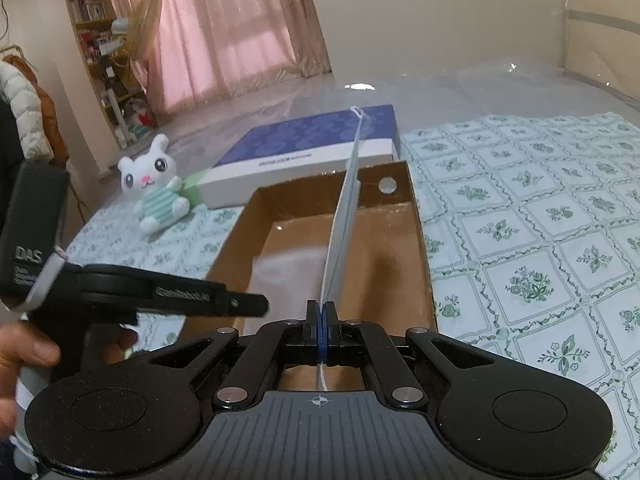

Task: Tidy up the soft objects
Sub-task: 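Carry the plastic bag and blue mask over the cardboard box with both grippers, then open both grippers to drop the bag and mask into the box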

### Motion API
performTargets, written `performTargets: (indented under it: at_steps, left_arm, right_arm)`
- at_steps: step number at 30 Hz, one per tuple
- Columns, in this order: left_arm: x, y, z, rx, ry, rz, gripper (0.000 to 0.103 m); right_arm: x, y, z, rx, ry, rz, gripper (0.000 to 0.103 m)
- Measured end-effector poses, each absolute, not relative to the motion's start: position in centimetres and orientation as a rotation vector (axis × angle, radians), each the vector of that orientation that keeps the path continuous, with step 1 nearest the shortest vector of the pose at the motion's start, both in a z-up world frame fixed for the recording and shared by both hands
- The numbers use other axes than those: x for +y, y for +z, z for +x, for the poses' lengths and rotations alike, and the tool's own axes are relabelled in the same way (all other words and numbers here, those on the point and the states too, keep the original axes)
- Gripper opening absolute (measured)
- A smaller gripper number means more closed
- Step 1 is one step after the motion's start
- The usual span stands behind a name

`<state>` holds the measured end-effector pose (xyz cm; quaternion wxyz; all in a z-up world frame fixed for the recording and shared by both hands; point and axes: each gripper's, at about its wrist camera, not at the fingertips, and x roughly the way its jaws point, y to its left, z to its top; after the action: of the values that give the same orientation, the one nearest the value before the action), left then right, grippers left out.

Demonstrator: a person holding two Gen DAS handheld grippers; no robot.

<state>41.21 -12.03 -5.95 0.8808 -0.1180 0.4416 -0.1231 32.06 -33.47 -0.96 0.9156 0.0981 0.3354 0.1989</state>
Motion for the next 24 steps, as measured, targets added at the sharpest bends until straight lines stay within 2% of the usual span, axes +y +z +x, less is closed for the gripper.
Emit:
performTargets:
  at_steps: [7, 10, 12, 13, 14, 18, 24]
  left_arm:
    - [-11.7, -5.1, 40.5, 0.898, -0.25, -0.174, 0.028]
    - [-11.9, -4.6, 40.0, 0.887, -0.245, -0.14, 0.037]
    - [-11.9, -4.4, 39.8, 0.883, -0.238, -0.121, 0.039]
    - [-11.9, -4.4, 39.6, 0.883, -0.238, -0.118, 0.039]
    - [-11.8, -4.3, 39.4, 0.882, -0.242, -0.119, 0.04]
    - [-11.9, -4.0, 38.7, 0.879, -0.254, -0.109, 0.046]
    - [-12.5, -3.4, 37.4, 0.876, -0.274, -0.086, 0.047]
  right_arm:
    - [-33.2, -1.6, 32.6, 0.698, 0.461, 0.198, 0.001]
    - [-33.1, -1.4, 32.6, 0.673, 0.46, 0.217, 0.004]
    - [-33.4, -1.6, 33.0, 0.69, 0.416, 0.241, 0.024]
    - [-33.6, -1.8, 33.4, 0.711, 0.396, 0.251, 0.045]
    - [-33.9, -2.1, 33.7, 0.734, 0.371, 0.263, 0.055]
    - [-35.3, -2.6, 33.4, 0.741, 0.329, 0.318, 0.055]
    - [-35.4, -2.4, 32.1, 0.747, 0.328, 0.29, 0.055]
